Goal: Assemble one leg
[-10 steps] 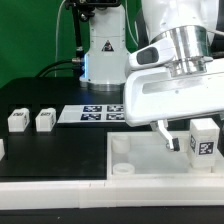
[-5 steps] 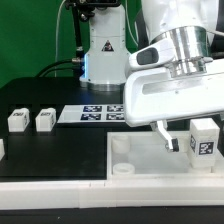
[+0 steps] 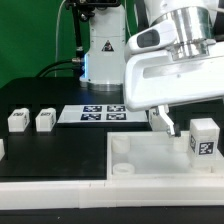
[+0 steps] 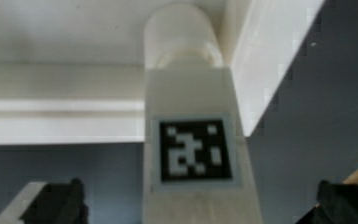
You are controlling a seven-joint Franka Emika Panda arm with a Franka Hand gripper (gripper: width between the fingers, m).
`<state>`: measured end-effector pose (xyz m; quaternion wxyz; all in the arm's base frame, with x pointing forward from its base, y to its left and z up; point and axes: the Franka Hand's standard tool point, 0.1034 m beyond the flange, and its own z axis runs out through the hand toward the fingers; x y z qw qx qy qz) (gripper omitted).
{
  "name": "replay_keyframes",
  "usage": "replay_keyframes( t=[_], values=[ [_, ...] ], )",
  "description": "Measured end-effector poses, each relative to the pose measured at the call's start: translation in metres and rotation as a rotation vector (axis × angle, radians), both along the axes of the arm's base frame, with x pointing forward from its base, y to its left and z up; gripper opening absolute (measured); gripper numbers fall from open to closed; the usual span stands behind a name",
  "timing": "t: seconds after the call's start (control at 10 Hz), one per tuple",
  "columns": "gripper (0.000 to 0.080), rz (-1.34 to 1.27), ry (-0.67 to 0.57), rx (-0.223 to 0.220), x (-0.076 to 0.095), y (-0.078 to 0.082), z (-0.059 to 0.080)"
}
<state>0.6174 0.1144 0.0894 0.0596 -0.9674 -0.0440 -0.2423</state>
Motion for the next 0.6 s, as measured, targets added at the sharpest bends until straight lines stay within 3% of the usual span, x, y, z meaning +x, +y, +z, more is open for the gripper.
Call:
replay_keyframes(
  t=[0.1, 0.3, 0.4, 0.6],
  values=[
    [0.0649, 0.001, 0.032, 0.002, 0.006, -0.003, 0.003],
    [0.0649, 0.001, 0.095, 0.002, 0.008, -0.007, -0.009],
    [0.0649, 0.005, 0.211, 0.016, 0.006, -0.003, -0.012],
    [0.0649, 0.006, 0.470, 0.045, 0.008, 0.003, -0.004]
  ],
)
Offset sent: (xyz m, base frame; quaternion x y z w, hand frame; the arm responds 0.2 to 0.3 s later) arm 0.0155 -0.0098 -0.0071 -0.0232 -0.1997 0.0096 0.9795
